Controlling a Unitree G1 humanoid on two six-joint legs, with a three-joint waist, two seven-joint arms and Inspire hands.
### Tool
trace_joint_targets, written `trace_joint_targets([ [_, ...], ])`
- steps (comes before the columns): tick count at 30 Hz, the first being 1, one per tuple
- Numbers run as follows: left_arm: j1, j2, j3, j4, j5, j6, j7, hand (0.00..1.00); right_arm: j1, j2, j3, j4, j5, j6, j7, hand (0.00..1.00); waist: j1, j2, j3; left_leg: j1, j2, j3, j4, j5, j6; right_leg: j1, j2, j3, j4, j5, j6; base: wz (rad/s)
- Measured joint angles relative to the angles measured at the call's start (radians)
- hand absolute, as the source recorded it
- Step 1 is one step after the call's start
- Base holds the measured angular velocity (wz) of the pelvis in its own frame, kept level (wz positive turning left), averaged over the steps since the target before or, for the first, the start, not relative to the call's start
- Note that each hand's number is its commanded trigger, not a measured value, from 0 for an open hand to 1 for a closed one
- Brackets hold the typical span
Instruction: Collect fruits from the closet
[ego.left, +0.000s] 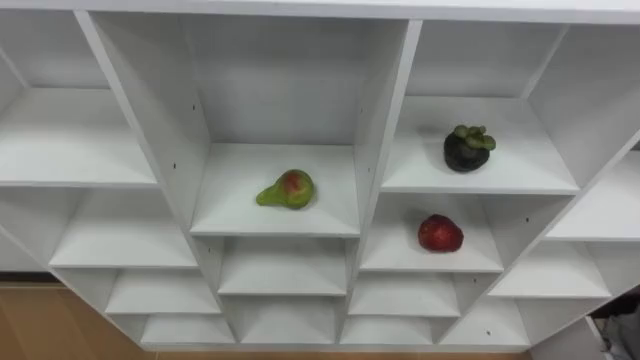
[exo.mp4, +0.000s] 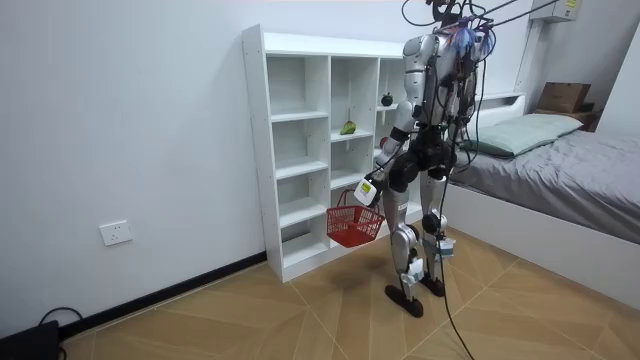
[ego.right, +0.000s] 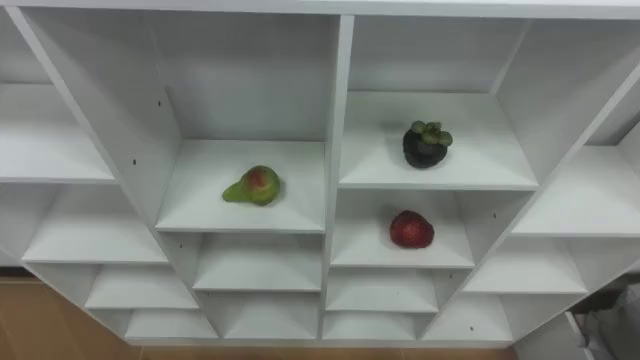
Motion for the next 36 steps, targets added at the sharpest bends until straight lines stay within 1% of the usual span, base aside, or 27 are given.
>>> trace_joint_targets([
  [6, 0.018, 0.001, -0.001, -0.002, 0.000, 0.000, 0.012, 1.00, 0.005, 0.000, 0.003, -0.004, 0.047, 0.001, 0.009, 0.00, 0.002, 0.002, 0.0009, 0.007, 0.000, 0.000, 0.000, 0.000, 0.000, 0.007, 0.000, 0.001, 0.000, 0.000, 0.000, 0.00],
  [17, 0.033, 0.002, -0.010, -0.002, -0.003, 0.008, 0.019, 1.00, 0.018, 0.000, 0.003, -0.004, 0.064, 0.002, 0.018, 0.00, 0.000, 0.004, 0.0016, 0.015, 0.000, -0.001, -0.004, 0.000, 0.000, 0.013, 0.001, -0.001, -0.001, -0.001, 0.001, 0.00],
  [21, 0.036, 0.002, -0.010, -0.002, -0.019, 0.009, 0.020, 1.00, 0.018, 0.001, -0.006, 0.002, 0.093, 0.002, -0.009, 0.00, -0.010, 0.000, 0.0034, 0.014, -0.002, -0.003, -0.001, 0.000, 0.000, 0.018, 0.001, -0.002, 0.000, -0.001, 0.001, 0.02],
  [22, 0.036, 0.002, -0.010, -0.002, -0.021, 0.009, 0.021, 1.00, 0.019, 0.001, -0.011, 0.003, 0.101, 0.002, -0.014, 0.00, -0.010, -0.004, 0.0055, 0.014, -0.001, -0.003, 0.000, 0.000, 0.000, 0.017, 0.001, -0.002, 0.000, -0.001, 0.001, 0.00],
  [24, 0.033, 0.002, -0.010, -0.002, -0.024, 0.009, 0.022, 1.00, 0.025, 0.001, -0.034, 0.002, 0.134, 0.002, -0.032, 0.00, -0.012, -0.001, 0.0035, 0.010, -0.001, -0.002, 0.000, 0.000, 0.000, 0.013, 0.001, -0.003, 0.001, -0.001, 0.001, 0.00],
  [27, 0.038, 0.001, -0.008, -0.003, -0.023, 0.009, 0.026, 1.00, 0.038, 0.002, -0.100, -0.010, 0.189, 0.002, -0.090, 0.00, -0.035, -0.001, 0.0031, 0.009, 0.000, -0.002, -0.001, 0.000, 0.000, 0.011, 0.002, -0.002, 0.001, -0.001, 0.001, 0.00],
  [28, 0.038, 0.001, -0.006, -0.003, -0.023, 0.009, 0.026, 1.00, 0.039, 0.002, -0.116, -0.012, 0.192, 0.002, -0.099, 0.00, -0.036, -0.001, 0.0031, 0.009, 0.000, -0.001, -0.002, 0.000, 0.000, 0.011, 0.001, -0.001, 0.001, -0.001, 0.001, -0.04],
  [30, 0.035, 0.001, 0.016, -0.003, -0.023, 0.008, 0.027, 1.00, 0.039, 0.001, -0.199, -0.015, 0.199, 0.001, -0.141, 0.00, -0.047, -0.002, 0.0019, 0.012, 0.000, 0.001, -0.001, 0.000, 0.000, 0.011, 0.002, 0.003, 0.004, -0.001, 0.001, -0.04],
  [31, 0.035, 0.003, 0.019, -0.003, -0.023, 0.008, 0.027, 1.00, 0.039, 0.001, -0.219, -0.019, 0.202, 0.000, -0.154, 0.00, -0.051, -0.002, 0.0017, 0.014, 0.000, 0.001, -0.001, 0.000, 0.000, 0.012, 0.001, 0.004, 0.004, -0.001, 0.001, -0.03],
  [33, 0.034, 0.010, 0.035, -0.003, -0.023, 0.008, 0.026, 1.00, 0.040, -0.003, -0.270, -0.066, 0.246, -0.002, -0.210, 0.00, -0.057, -0.002, -0.0004, 0.018, 0.000, 0.007, -0.001, 0.000, 0.000, 0.010, 0.002, 0.012, 0.005, -0.001, 0.001, -0.08],
  [34, 0.033, 0.013, 0.036, -0.003, -0.023, 0.007, 0.026, 1.00, 0.042, -0.003, -0.280, -0.085, 0.274, -0.002, -0.225, 0.00, -0.059, 0.000, 0.0011, 0.020, 0.000, 0.010, -0.001, 0.000, 0.000, 0.010, 0.003, 0.015, 0.005, -0.001, 0.001, -0.15],
  [36, 0.034, 0.027, 0.036, -0.003, -0.024, 0.007, 0.028, 1.00, 0.049, -0.005, -0.288, -0.133, 0.363, -0.021, -0.262, 0.00, -0.063, 0.000, 0.0006, 0.029, 0.000, 0.017, -0.002, 0.000, 0.000, 0.012, 0.004, 0.023, 0.005, -0.001, 0.001, -0.11],
])
